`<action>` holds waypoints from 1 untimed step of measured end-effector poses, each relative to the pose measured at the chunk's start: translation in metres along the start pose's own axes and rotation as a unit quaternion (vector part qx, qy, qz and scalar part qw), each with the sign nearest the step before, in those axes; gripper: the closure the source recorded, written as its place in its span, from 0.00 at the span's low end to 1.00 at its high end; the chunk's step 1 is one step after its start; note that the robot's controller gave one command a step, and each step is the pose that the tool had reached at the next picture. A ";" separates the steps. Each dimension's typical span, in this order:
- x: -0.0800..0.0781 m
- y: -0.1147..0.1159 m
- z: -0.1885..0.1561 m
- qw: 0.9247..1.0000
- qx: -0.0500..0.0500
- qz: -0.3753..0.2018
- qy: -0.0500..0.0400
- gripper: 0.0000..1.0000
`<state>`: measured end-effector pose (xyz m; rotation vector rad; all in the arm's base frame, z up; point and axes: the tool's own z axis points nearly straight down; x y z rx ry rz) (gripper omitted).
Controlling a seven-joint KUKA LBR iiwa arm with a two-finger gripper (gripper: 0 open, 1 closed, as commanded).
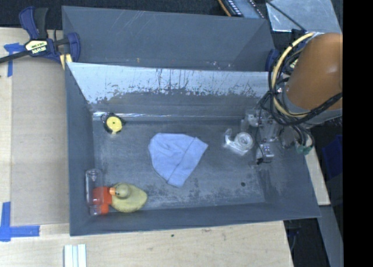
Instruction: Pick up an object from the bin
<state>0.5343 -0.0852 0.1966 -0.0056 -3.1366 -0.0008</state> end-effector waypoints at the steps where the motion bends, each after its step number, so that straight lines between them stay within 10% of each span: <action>1: -0.002 0.000 -0.005 1.000 0.001 -0.002 -0.004 0.00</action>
Offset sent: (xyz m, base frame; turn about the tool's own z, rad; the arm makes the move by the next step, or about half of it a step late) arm 0.0109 0.1088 -0.1266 -0.2256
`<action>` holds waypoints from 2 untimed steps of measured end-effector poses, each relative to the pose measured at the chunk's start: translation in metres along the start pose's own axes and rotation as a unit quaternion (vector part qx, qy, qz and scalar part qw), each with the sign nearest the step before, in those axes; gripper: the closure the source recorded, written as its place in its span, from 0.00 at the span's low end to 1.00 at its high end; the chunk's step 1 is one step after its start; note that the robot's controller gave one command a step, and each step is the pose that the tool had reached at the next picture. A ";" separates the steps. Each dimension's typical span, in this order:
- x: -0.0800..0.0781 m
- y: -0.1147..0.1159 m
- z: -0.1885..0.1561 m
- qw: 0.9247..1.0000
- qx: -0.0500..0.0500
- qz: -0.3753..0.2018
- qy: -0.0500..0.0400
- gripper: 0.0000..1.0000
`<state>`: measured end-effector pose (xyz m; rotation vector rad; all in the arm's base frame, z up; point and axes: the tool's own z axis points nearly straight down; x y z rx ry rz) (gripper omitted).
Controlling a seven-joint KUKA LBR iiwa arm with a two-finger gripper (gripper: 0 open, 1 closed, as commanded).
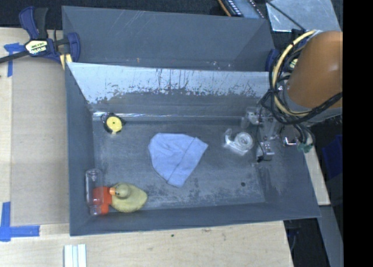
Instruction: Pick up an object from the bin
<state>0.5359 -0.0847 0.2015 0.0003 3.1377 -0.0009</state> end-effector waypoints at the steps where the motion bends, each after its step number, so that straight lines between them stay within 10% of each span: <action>1: -0.009 0.090 0.109 0.996 -0.001 -0.093 0.001 0.00; 2: -0.034 0.095 0.071 0.974 0.000 -0.226 -0.001 0.00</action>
Offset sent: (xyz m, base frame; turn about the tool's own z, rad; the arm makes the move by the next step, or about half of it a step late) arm 0.0351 0.0947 -0.0696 -0.4584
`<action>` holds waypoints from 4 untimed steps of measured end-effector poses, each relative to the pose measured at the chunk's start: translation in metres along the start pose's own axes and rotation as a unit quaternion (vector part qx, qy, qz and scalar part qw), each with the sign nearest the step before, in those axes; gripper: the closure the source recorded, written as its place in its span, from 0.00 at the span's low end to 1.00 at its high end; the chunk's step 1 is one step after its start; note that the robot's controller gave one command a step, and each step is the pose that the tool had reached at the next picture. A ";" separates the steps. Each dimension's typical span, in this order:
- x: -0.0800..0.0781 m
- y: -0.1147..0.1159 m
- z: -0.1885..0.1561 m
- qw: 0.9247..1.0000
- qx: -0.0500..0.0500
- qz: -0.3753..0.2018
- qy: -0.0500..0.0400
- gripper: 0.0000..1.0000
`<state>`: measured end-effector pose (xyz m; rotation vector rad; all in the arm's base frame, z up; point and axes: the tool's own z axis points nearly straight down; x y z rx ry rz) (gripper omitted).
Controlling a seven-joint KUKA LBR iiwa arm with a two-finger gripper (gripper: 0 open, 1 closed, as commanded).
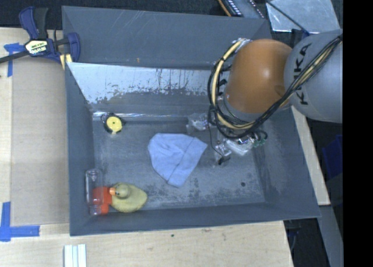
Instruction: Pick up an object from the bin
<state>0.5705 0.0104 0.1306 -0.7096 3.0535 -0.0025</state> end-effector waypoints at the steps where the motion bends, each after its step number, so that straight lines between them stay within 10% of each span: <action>1: -0.007 0.039 0.031 1.000 -0.002 0.024 0.002 0.00; 2: -0.017 0.024 0.060 0.995 0.001 -0.097 -0.002 0.00; 3: 0.001 0.036 0.059 0.994 -0.002 -0.110 -0.001 1.00; 4: 0.001 0.036 0.059 0.994 -0.002 -0.110 -0.001 1.00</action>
Offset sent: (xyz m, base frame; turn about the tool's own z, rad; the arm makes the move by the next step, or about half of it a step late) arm 0.0047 0.0298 -0.0606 -0.2013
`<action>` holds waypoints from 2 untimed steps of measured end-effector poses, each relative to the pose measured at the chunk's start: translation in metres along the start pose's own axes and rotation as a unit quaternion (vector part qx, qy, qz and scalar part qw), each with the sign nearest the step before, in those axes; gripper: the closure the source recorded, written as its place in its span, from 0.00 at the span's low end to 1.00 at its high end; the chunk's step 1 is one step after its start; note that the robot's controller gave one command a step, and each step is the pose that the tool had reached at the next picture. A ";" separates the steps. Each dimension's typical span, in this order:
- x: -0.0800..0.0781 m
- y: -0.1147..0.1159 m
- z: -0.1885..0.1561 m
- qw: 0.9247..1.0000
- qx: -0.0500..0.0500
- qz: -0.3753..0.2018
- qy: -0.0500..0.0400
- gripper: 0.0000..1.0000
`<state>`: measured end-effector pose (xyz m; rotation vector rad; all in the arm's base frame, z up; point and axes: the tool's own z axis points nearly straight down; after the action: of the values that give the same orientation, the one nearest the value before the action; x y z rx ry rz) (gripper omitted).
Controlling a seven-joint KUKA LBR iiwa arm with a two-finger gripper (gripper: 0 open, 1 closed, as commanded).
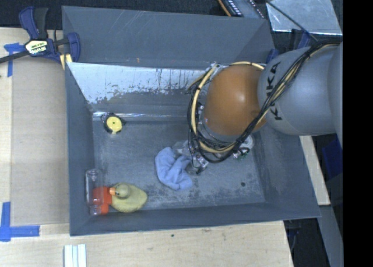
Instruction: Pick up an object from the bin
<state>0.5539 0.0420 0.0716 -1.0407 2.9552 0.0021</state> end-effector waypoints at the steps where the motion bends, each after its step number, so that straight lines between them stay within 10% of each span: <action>1: 0.002 0.002 -0.008 1.000 -0.002 0.000 0.004 1.00; 2: 0.003 0.002 -0.031 1.000 -0.003 0.000 0.005 1.00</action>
Offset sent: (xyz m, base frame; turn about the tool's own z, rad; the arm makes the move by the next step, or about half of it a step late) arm -0.0001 -0.0001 0.1211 0.0000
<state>0.5503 0.0420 0.1027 -1.0439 2.9660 0.0074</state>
